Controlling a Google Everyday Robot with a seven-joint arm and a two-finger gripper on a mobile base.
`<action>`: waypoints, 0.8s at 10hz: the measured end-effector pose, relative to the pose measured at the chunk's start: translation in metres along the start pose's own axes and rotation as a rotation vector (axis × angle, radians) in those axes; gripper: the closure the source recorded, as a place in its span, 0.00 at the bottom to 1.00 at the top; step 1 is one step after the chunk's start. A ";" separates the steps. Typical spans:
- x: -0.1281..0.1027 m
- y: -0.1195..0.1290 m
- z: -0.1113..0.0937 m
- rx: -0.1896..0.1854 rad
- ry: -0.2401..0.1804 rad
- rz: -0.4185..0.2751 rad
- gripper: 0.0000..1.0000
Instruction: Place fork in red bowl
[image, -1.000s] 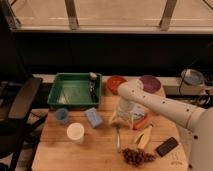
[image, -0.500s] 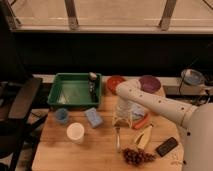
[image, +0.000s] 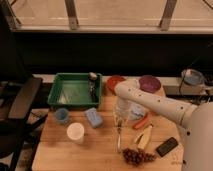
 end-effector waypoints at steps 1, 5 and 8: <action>-0.001 -0.001 0.000 0.000 0.000 -0.002 1.00; -0.011 0.000 -0.043 0.119 0.069 0.027 1.00; -0.013 0.008 -0.083 0.196 0.138 0.050 1.00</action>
